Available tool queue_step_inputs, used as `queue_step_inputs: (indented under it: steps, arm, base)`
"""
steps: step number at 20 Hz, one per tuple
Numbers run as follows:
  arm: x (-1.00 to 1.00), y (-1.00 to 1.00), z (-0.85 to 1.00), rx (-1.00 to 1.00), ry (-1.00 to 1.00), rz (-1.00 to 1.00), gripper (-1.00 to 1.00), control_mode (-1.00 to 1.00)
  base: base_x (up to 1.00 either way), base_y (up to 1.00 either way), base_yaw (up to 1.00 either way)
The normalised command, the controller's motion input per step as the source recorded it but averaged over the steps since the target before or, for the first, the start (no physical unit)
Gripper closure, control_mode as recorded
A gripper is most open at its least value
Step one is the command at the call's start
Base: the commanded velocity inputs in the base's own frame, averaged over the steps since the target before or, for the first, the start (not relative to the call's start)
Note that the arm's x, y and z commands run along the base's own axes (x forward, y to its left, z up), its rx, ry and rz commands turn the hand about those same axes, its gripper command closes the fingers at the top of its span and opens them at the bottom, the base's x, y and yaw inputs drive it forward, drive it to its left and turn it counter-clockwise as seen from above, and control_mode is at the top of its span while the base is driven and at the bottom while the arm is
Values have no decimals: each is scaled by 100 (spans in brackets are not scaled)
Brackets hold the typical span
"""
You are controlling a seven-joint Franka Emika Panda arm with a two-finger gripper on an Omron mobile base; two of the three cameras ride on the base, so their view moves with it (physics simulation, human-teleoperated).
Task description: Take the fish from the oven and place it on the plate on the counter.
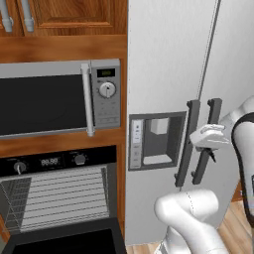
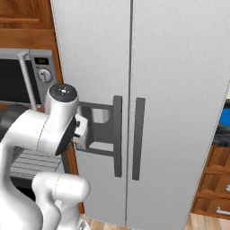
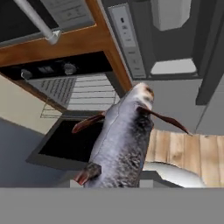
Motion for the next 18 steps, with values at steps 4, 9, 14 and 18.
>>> queue_step_inputs:
  steps: [4,9,14,18]
  arm:
    - [-10,0,-2,-27,9,-41,100,-100]
    - [-1,0,-1,-31,10,-30,100,-100]
    - [-3,2,9,-15,1,-4,100,-100]
    - [1,-19,-10,0,0,7,100,-100]
  base:
    - [0,0,0]
    - [0,0,0]
    - [0,0,0]
    - [0,0,0]
